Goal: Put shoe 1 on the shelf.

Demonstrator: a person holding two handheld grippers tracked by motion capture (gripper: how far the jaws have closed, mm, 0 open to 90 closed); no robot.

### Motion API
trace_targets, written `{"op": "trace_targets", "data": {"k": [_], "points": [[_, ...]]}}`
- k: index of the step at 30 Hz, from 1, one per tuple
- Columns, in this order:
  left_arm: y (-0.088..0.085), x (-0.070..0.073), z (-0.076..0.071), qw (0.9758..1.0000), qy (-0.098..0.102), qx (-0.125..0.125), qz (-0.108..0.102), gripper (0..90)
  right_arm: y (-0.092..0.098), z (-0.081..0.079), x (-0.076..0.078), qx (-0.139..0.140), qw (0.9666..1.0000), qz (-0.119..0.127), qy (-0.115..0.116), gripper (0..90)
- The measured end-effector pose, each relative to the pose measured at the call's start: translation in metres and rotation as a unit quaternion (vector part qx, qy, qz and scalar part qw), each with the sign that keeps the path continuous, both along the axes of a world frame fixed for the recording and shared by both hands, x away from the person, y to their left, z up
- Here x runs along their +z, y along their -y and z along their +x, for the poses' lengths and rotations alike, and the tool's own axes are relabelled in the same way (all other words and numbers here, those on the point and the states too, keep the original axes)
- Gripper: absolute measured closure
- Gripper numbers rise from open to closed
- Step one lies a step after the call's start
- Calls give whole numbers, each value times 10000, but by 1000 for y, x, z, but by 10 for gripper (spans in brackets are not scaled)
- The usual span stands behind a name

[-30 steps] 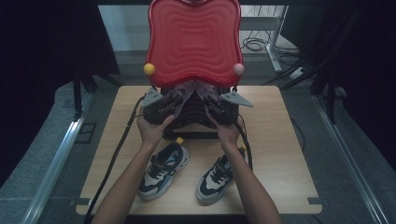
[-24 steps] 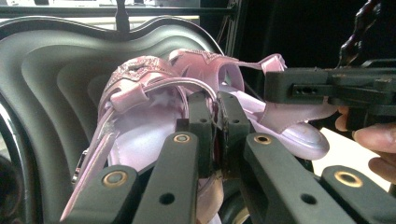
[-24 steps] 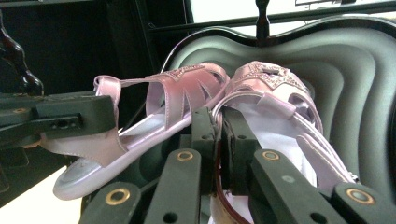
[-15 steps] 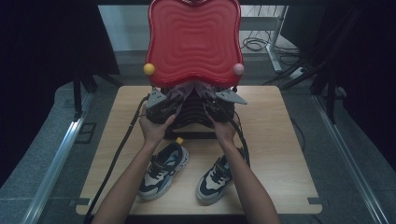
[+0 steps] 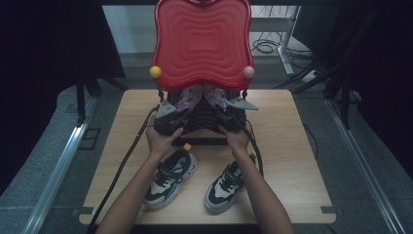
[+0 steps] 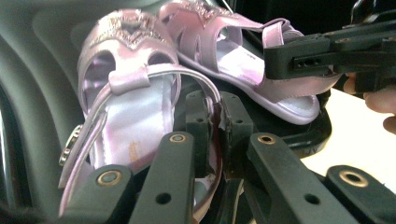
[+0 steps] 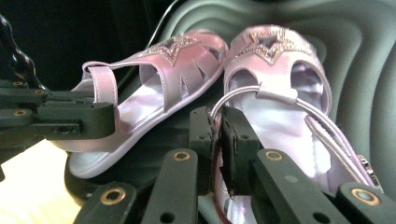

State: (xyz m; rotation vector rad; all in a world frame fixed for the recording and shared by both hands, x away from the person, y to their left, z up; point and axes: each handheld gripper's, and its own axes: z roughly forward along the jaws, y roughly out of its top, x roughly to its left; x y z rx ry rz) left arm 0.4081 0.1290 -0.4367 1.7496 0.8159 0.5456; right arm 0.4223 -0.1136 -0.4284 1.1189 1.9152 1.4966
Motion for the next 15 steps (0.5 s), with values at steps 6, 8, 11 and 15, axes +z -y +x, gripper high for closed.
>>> {"op": "trace_targets", "data": {"k": [6,8,11,15], "points": [[-1,-4,-2,10000,-59,-27,43,825,1,-3,-5,130,9997,-76,-167,803],[-3,-3,-1,9999,-112,-91,6,810,3,-3,-4,170,9996,-48,-202,792],[-4,-2,-2,9998,-157,-138,-31,750,5,-4,-3,254,9993,-19,-267,735],[-4,3,-7,9996,-152,-221,-87,625,5,-9,0,303,9992,27,-253,605]]}}
